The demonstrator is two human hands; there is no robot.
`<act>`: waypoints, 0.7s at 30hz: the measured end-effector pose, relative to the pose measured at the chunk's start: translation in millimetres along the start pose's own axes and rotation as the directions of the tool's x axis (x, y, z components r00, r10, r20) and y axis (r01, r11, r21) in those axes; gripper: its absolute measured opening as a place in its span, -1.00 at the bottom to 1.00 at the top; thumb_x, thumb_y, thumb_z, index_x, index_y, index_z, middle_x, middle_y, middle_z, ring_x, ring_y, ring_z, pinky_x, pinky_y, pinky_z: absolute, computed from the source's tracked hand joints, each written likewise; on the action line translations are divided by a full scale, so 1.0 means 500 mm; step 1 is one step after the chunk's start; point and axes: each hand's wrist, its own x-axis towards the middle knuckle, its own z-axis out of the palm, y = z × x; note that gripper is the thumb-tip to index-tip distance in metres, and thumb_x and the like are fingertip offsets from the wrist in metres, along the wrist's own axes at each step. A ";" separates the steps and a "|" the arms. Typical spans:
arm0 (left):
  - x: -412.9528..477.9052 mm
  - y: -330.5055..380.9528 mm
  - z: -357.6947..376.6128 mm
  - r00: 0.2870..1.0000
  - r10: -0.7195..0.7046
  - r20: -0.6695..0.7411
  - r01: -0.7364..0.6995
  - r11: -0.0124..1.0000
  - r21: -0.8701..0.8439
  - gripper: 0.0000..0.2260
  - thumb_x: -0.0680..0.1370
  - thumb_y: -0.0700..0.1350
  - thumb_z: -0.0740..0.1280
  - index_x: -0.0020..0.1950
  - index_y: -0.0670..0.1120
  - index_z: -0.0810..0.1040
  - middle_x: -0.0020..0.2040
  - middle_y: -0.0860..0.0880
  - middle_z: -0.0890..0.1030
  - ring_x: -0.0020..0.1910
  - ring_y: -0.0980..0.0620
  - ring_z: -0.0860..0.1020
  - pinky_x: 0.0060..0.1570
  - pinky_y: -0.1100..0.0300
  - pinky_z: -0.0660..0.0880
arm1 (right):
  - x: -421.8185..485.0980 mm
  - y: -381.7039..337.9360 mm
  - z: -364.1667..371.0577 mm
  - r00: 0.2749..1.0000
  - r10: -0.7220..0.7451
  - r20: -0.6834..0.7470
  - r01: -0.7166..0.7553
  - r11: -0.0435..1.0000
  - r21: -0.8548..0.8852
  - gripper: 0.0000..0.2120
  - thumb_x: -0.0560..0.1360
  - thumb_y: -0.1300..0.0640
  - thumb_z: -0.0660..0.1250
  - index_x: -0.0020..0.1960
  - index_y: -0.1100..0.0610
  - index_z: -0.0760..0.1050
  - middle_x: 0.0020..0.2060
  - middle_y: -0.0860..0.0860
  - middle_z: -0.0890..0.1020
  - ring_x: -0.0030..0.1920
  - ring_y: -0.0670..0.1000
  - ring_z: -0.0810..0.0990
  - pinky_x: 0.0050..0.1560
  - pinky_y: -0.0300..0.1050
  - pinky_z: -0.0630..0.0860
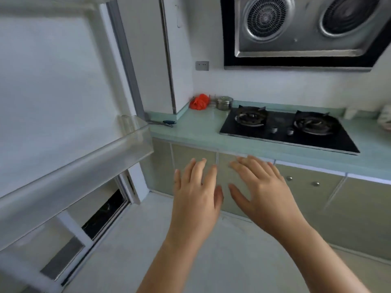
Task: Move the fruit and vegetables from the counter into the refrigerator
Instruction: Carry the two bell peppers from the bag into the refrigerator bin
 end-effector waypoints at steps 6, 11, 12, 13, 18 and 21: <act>0.028 0.160 0.057 0.984 0.168 0.063 -0.152 0.967 -0.205 -0.66 0.44 -0.06 0.16 0.13 -0.16 0.53 0.13 -0.17 0.57 0.15 -0.21 0.53 0.08 -0.21 0.43 | -0.102 0.110 -0.100 0.975 0.219 -0.043 -0.223 0.965 -0.138 -0.57 0.44 -0.05 0.13 0.16 0.16 0.52 0.11 0.09 0.60 0.18 0.17 0.53 0.11 0.18 0.48; 0.043 0.320 0.097 0.942 0.327 0.078 -0.283 0.897 -0.340 -0.64 0.45 -0.06 0.14 0.15 -0.17 0.53 0.14 -0.19 0.57 0.15 -0.21 0.52 0.07 -0.19 0.47 | -0.194 0.207 -0.198 0.927 0.352 -0.132 -0.374 0.898 -0.234 -0.57 0.44 -0.05 0.13 0.15 0.17 0.53 0.11 0.09 0.60 0.17 0.17 0.53 0.10 0.15 0.49; 0.044 0.354 0.105 0.933 0.351 0.079 -0.301 0.883 -0.360 -0.63 0.45 -0.05 0.13 0.15 -0.17 0.53 0.14 -0.19 0.56 0.15 -0.21 0.52 0.07 -0.19 0.47 | -0.213 0.228 -0.217 0.917 0.371 -0.149 -0.398 0.883 -0.249 -0.57 0.43 -0.06 0.13 0.15 0.17 0.53 0.11 0.09 0.60 0.17 0.16 0.53 0.10 0.16 0.49; 0.045 0.390 0.113 0.924 0.374 0.079 -0.320 0.870 -0.375 -0.63 0.45 -0.05 0.13 0.16 -0.17 0.53 0.14 -0.18 0.56 0.16 -0.20 0.52 0.08 -0.19 0.47 | -0.232 0.249 -0.236 0.906 0.390 -0.166 -0.422 0.867 -0.265 -0.56 0.43 -0.06 0.13 0.15 0.16 0.53 0.11 0.08 0.60 0.18 0.16 0.53 0.10 0.16 0.49; 0.053 0.602 0.156 0.876 0.480 0.040 -0.413 0.790 -0.453 -0.64 0.46 -0.05 0.12 0.14 -0.15 0.54 0.14 -0.17 0.57 0.18 -0.19 0.50 0.12 -0.16 0.43 | -0.334 0.372 -0.350 0.841 0.477 -0.254 -0.540 0.764 -0.354 -0.55 0.42 -0.07 0.12 0.16 0.13 0.53 0.12 0.05 0.60 0.18 0.14 0.54 0.12 0.17 0.45; 0.055 0.748 0.179 0.840 0.542 0.014 -0.465 0.734 -0.495 -0.63 0.46 -0.03 0.11 0.14 -0.13 0.54 0.13 -0.15 0.58 0.17 -0.16 0.52 0.11 -0.16 0.43 | -0.404 0.455 -0.434 0.793 0.521 -0.314 -0.608 0.692 -0.388 -0.54 0.41 -0.08 0.12 0.16 0.14 0.53 0.12 0.06 0.61 0.17 0.16 0.54 0.12 0.21 0.44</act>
